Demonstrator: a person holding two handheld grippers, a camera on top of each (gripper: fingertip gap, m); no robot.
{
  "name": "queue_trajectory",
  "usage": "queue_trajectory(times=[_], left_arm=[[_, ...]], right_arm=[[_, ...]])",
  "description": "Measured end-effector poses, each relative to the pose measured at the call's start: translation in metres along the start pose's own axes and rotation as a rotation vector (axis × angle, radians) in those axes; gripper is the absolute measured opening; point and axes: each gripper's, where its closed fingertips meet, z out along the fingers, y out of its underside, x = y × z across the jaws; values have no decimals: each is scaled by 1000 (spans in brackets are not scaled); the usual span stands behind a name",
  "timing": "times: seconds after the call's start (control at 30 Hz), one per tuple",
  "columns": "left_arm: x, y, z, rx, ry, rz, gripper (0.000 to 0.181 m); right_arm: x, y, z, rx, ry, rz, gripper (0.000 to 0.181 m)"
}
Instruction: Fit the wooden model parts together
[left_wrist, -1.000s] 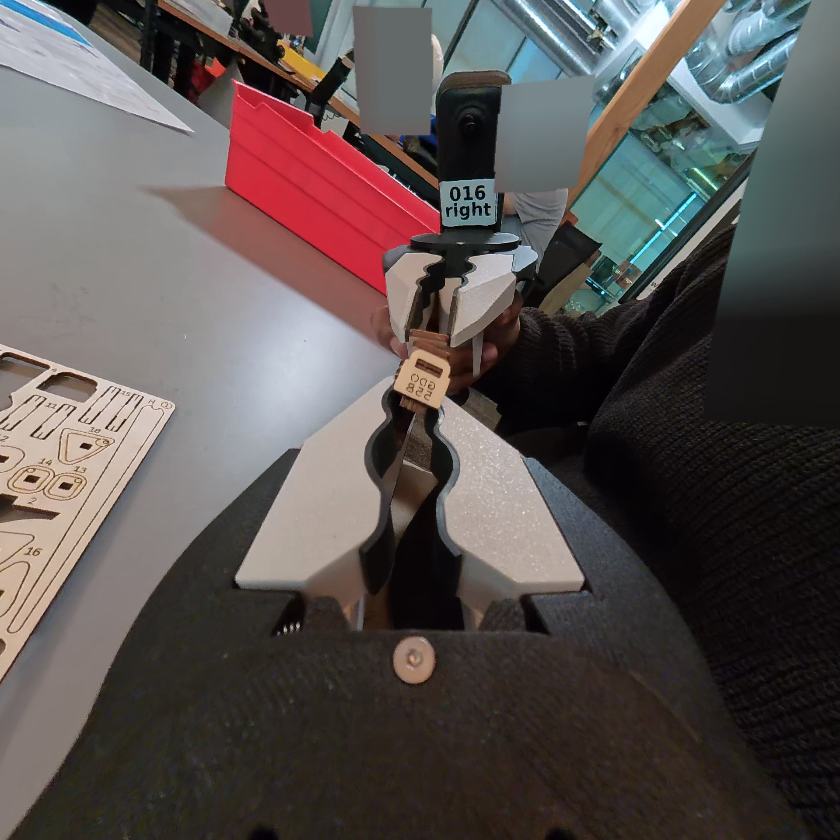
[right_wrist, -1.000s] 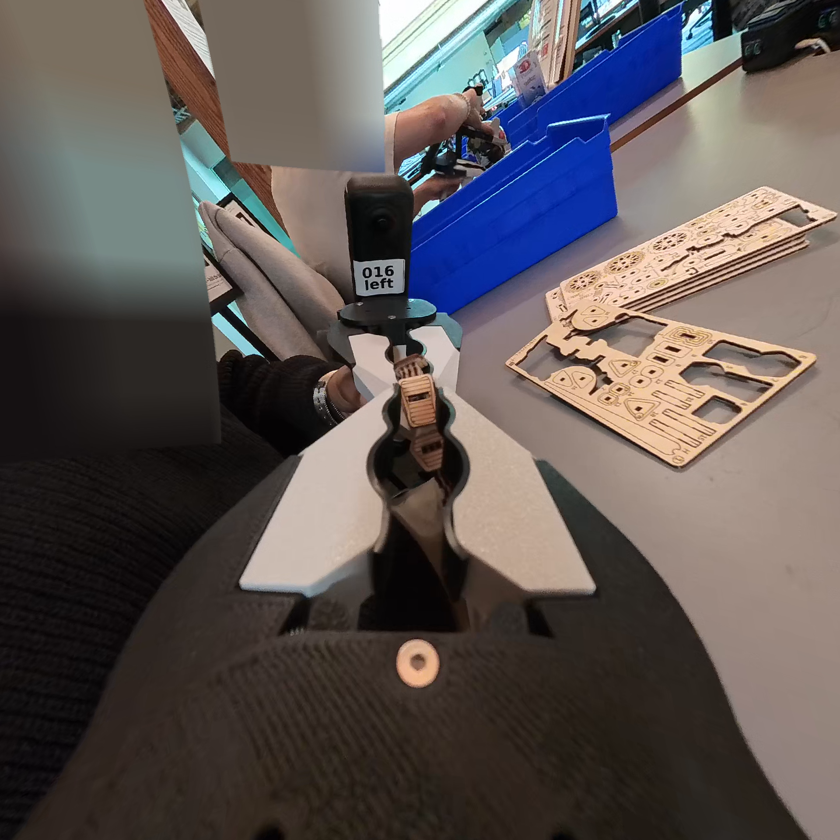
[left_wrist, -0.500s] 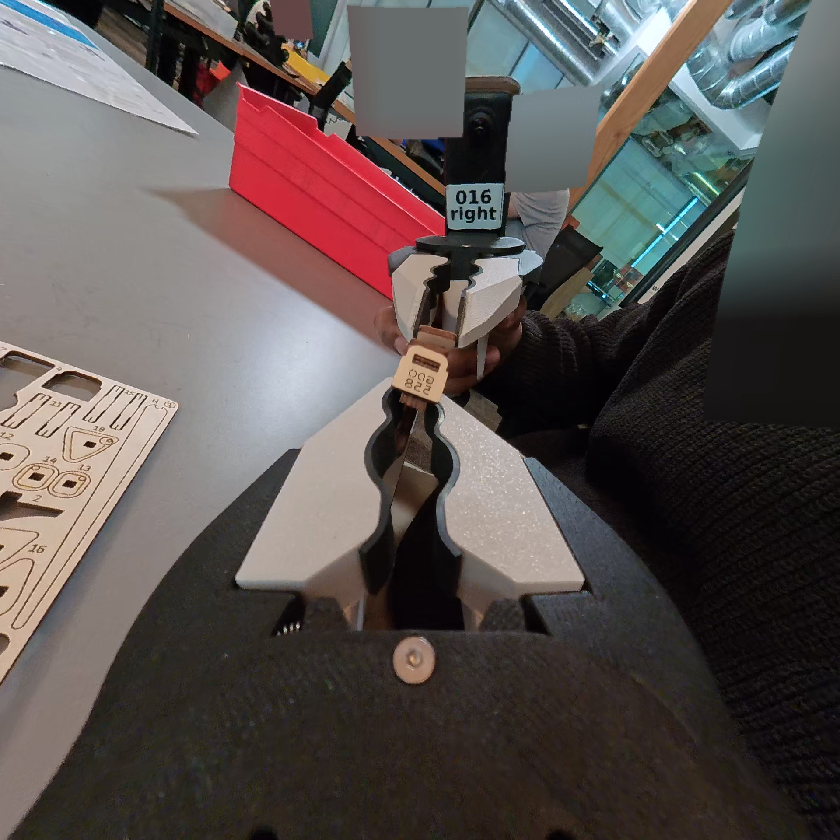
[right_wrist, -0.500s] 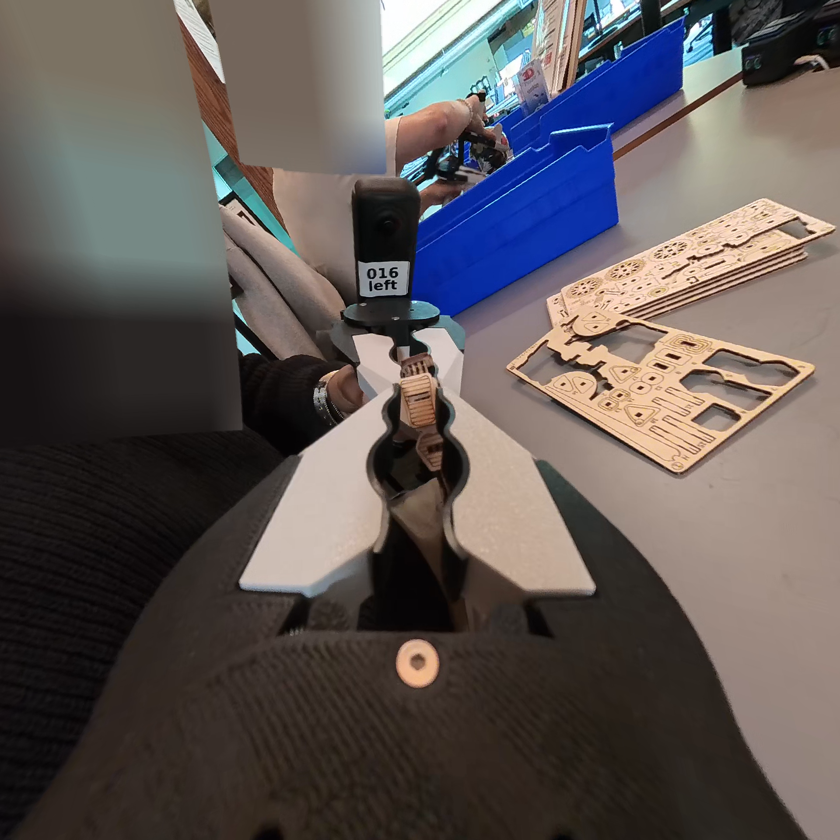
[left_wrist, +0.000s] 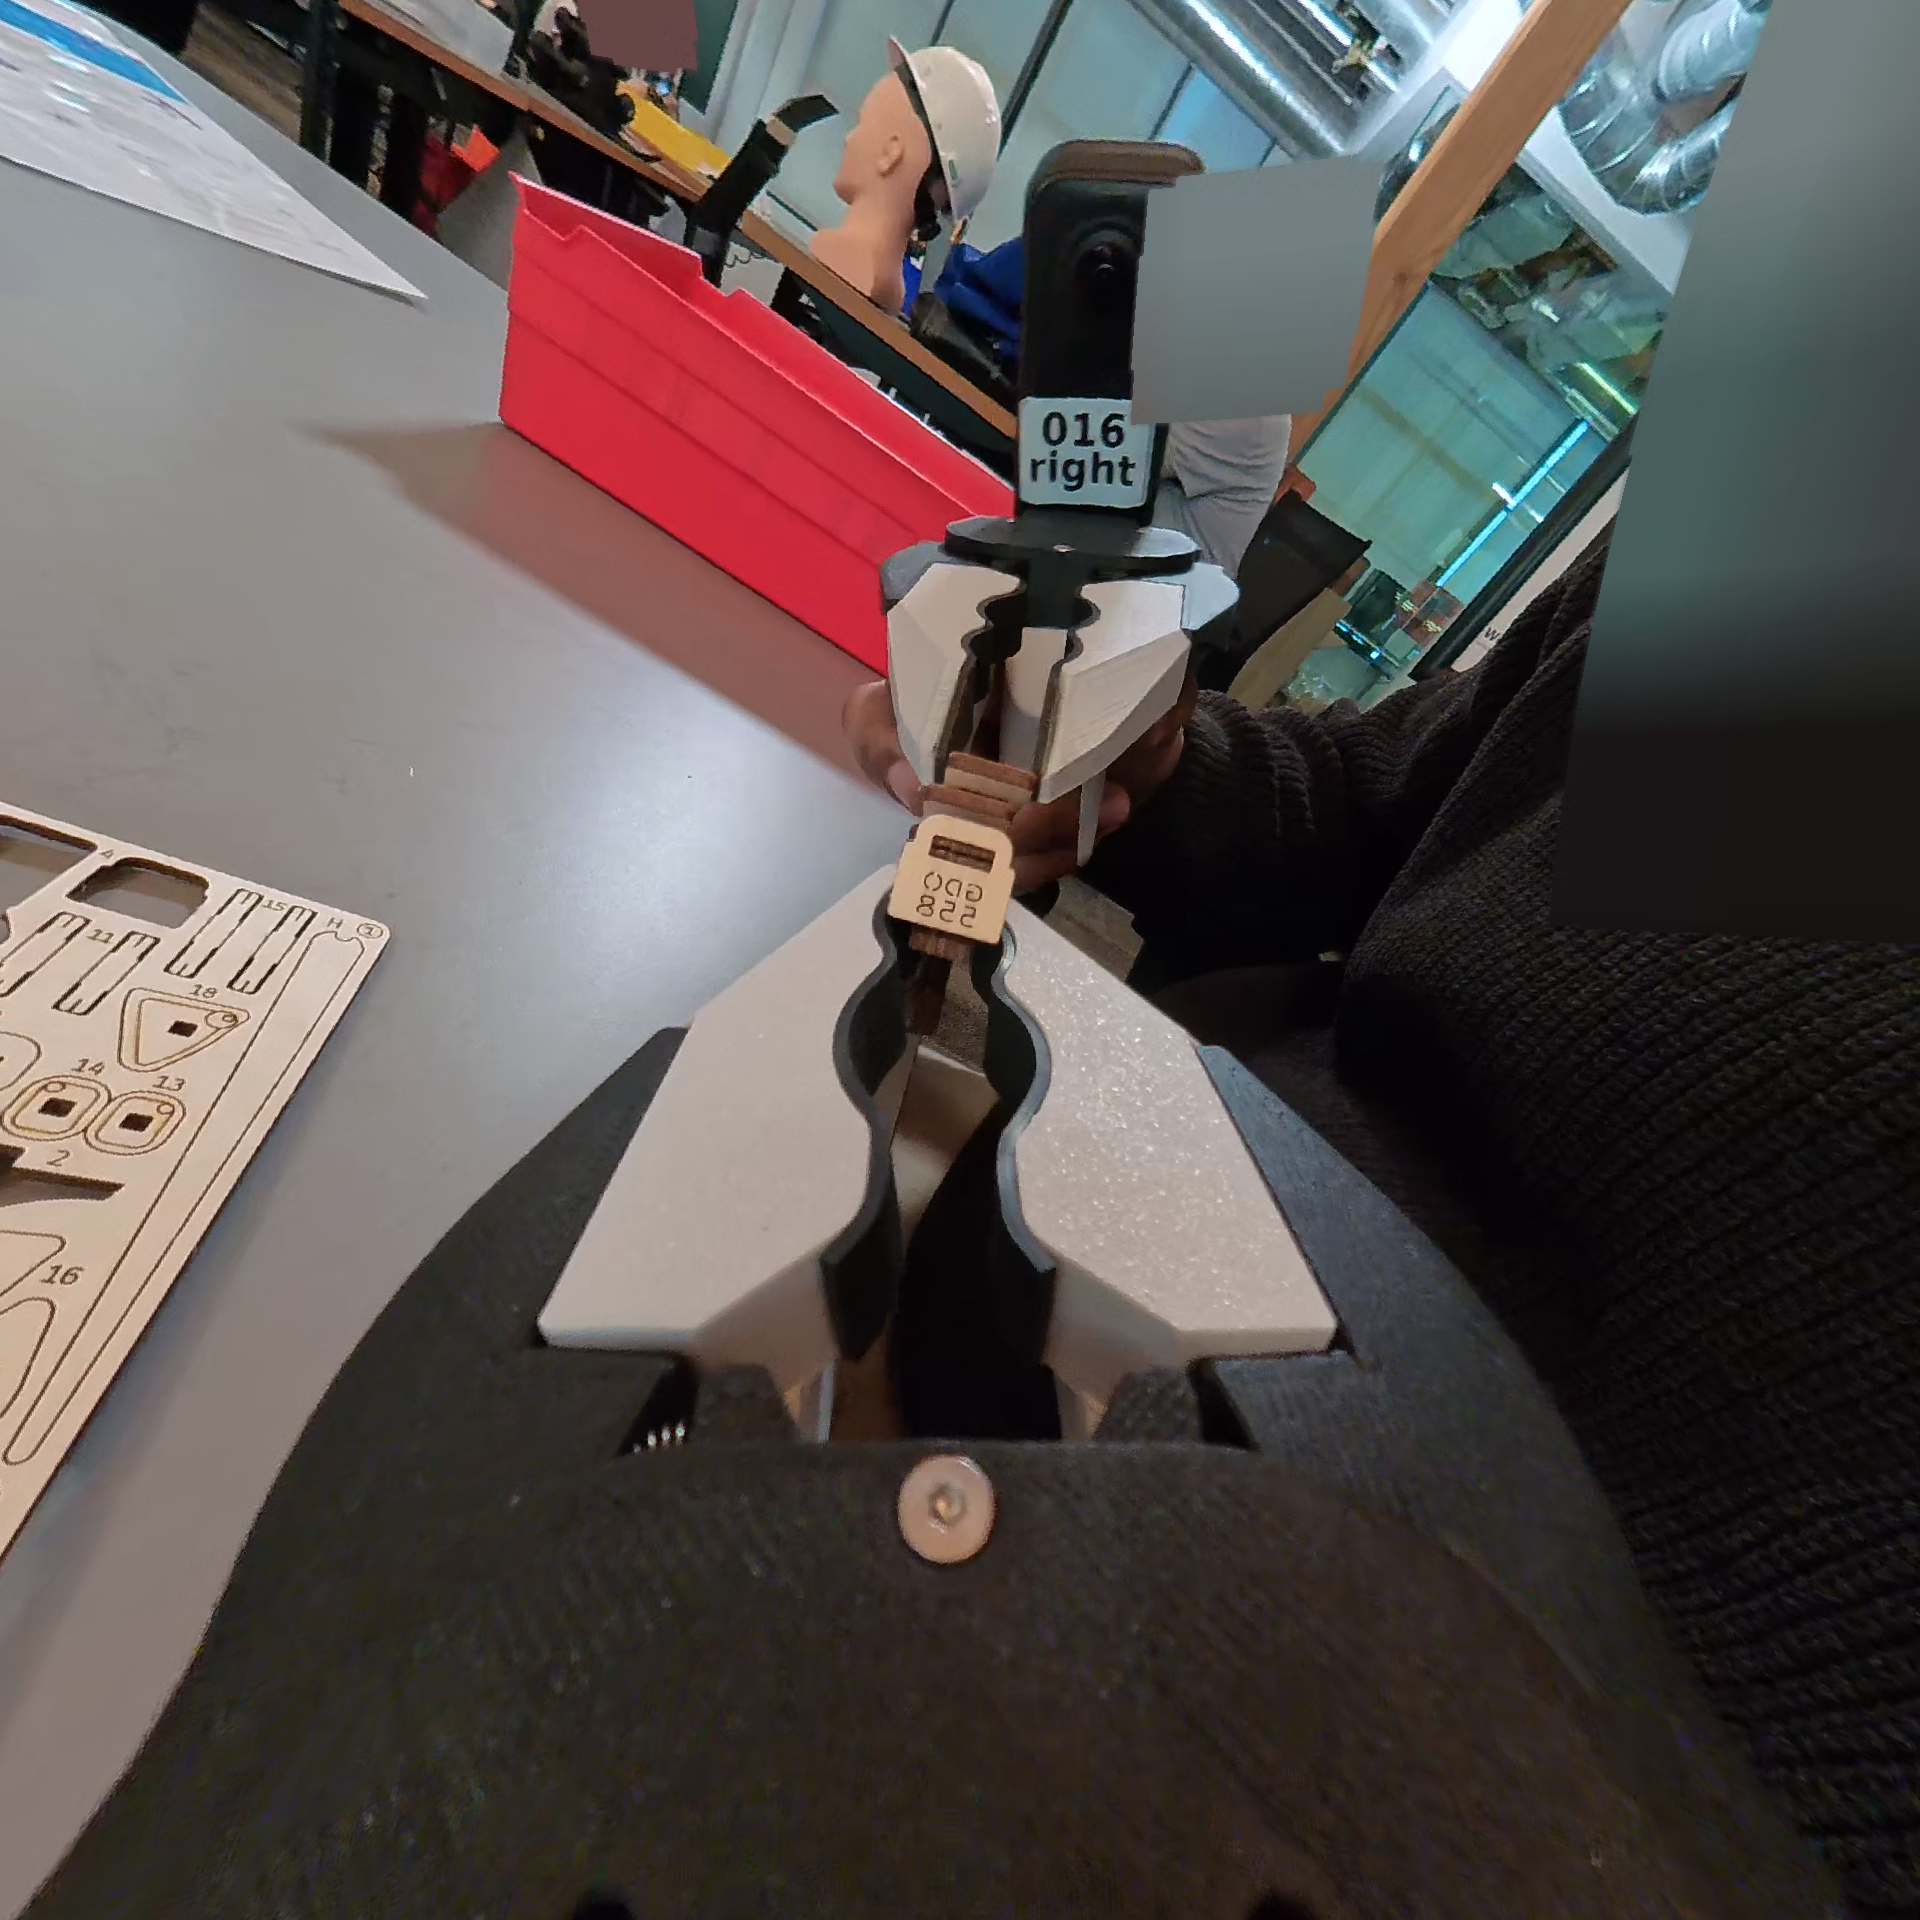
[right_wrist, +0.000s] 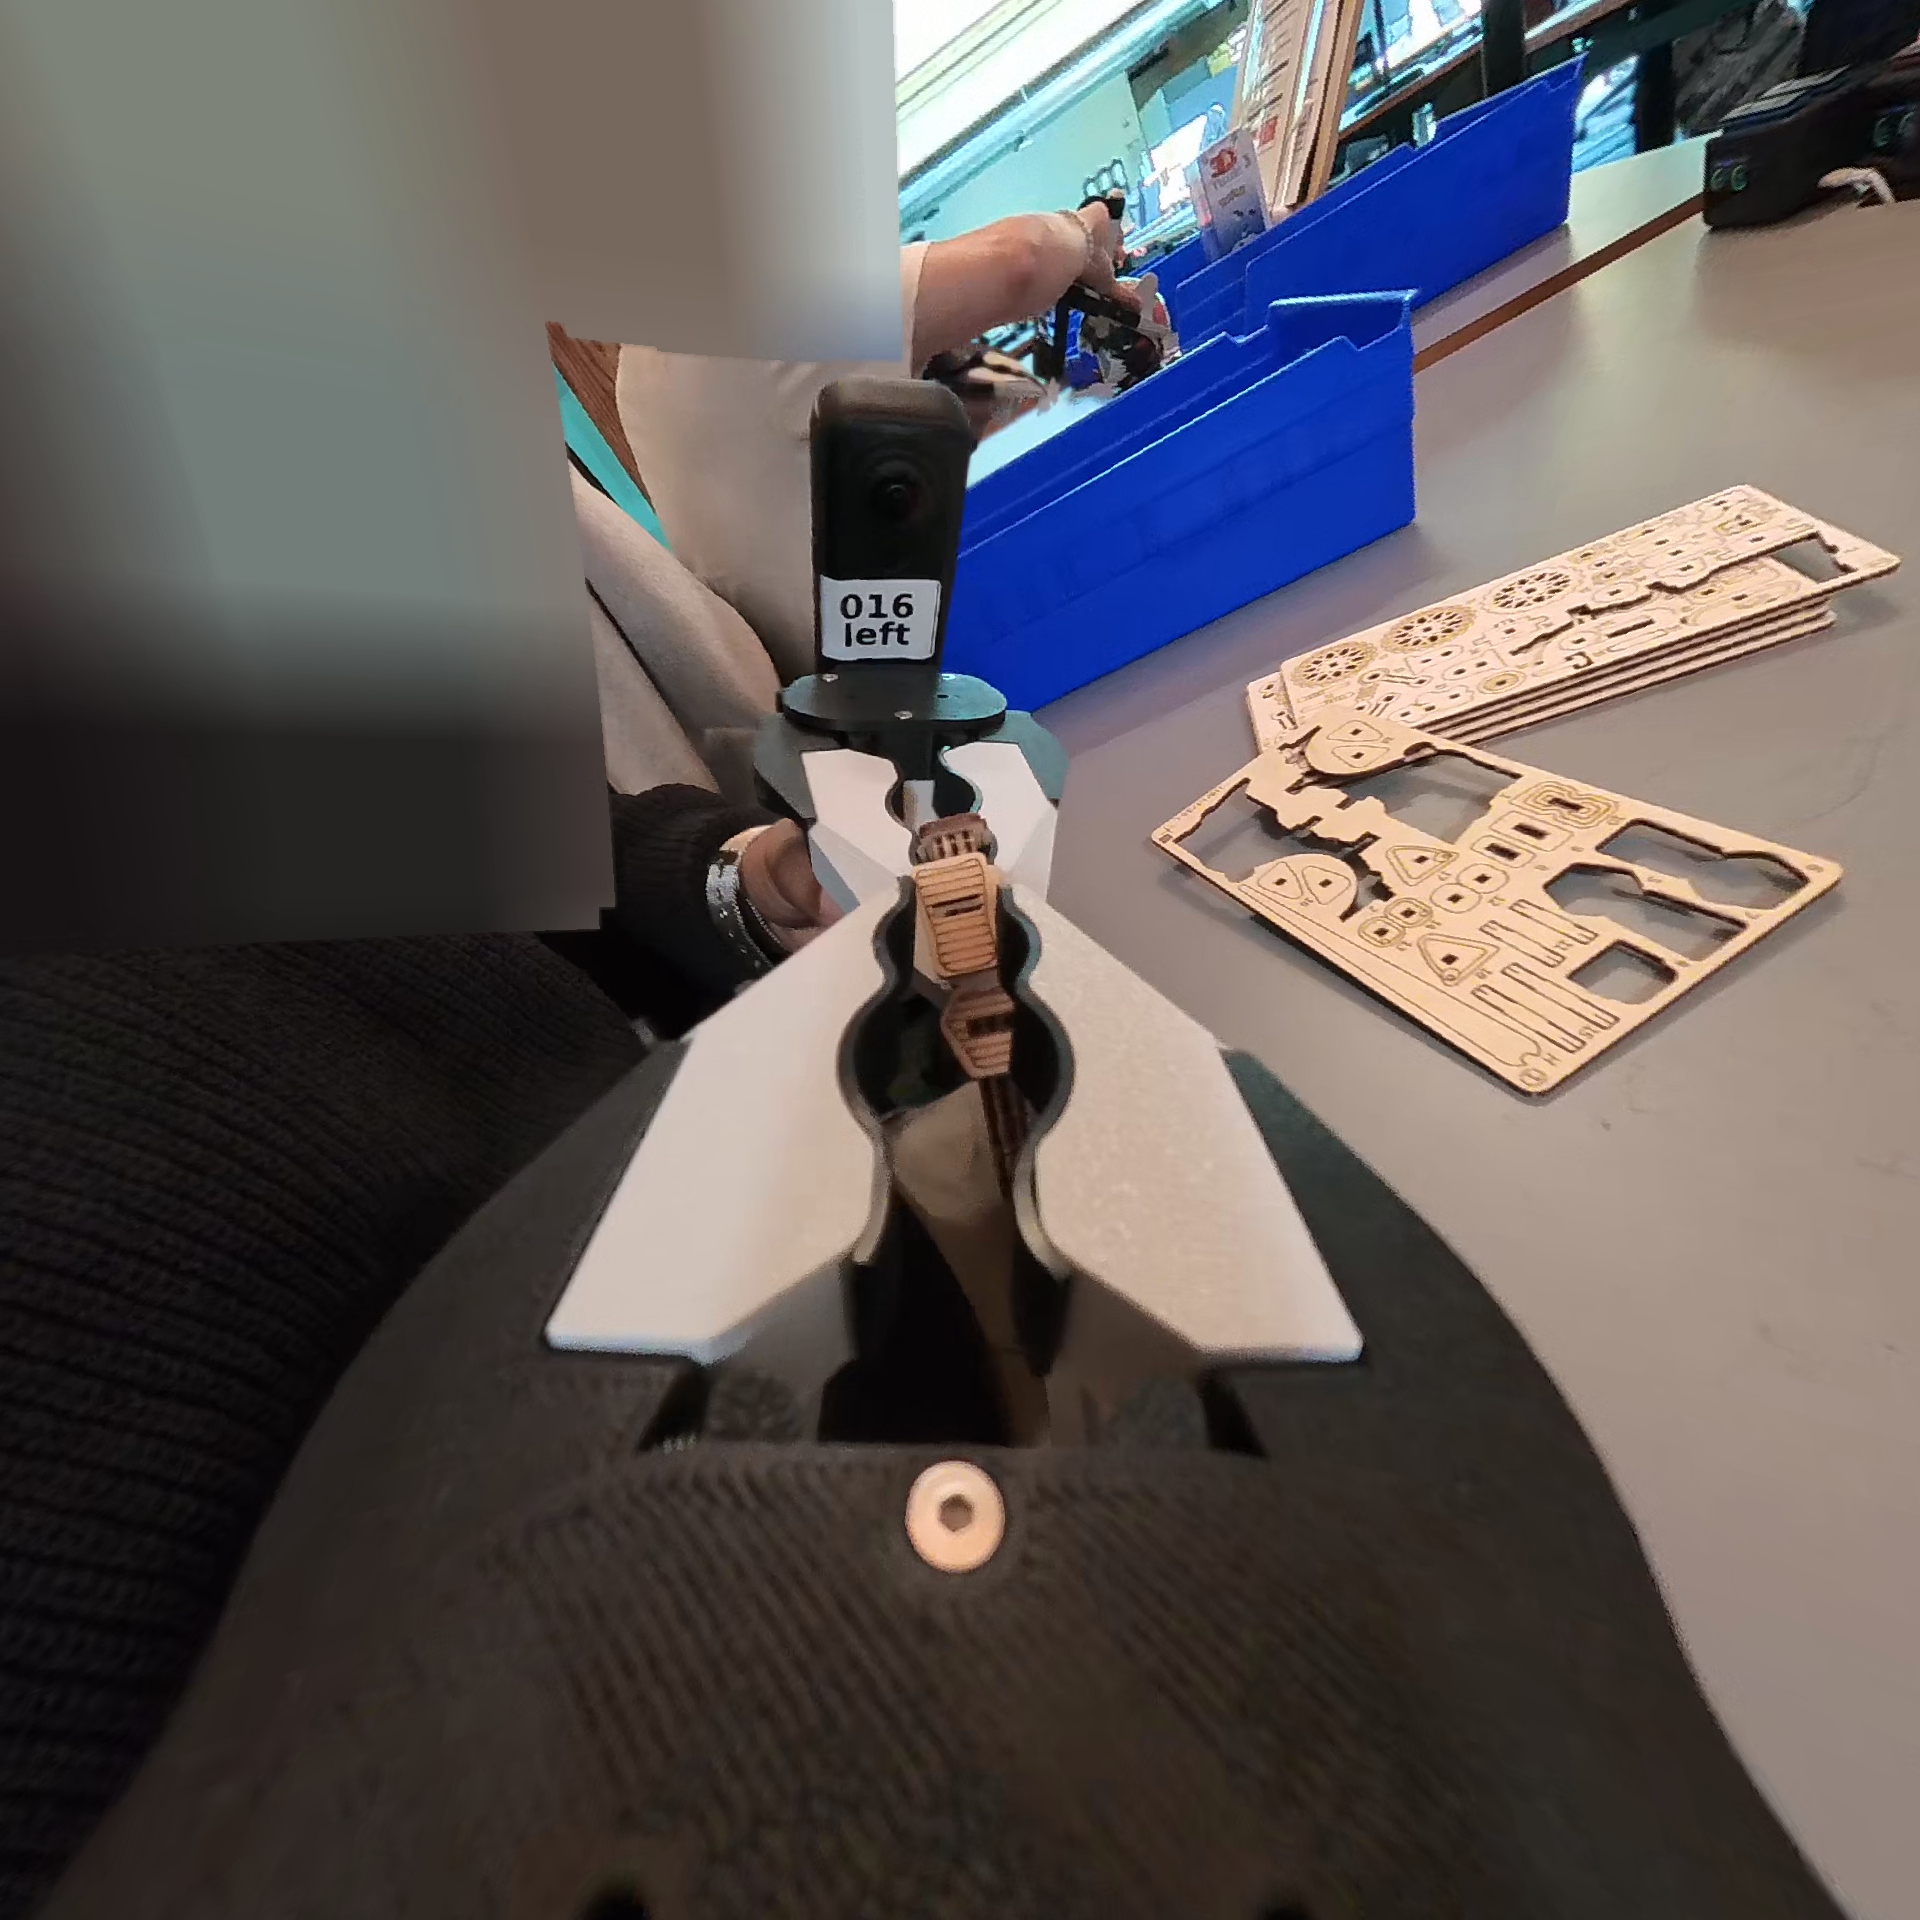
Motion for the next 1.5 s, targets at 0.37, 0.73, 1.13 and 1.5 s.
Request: queue_trajectory(times=[0.37, 0.73, 1.13, 1.5], left_arm=[[2, -1, -1, 7, 18, -9, 6], [9, -6, -1, 38, 70, -27, 6], [10, -9, -3, 60, 85, -43, 6], [10, -13, -5, 81, 98, -58, 6]], right_arm=[[-1, 2, 1, 5, -31, 46, 15], [-6, -3, 0, 38, -88, 108, 16], [-5, -8, -3, 60, -80, 95, 22], [-5, -14, -5, 77, 1, -66, 32]])
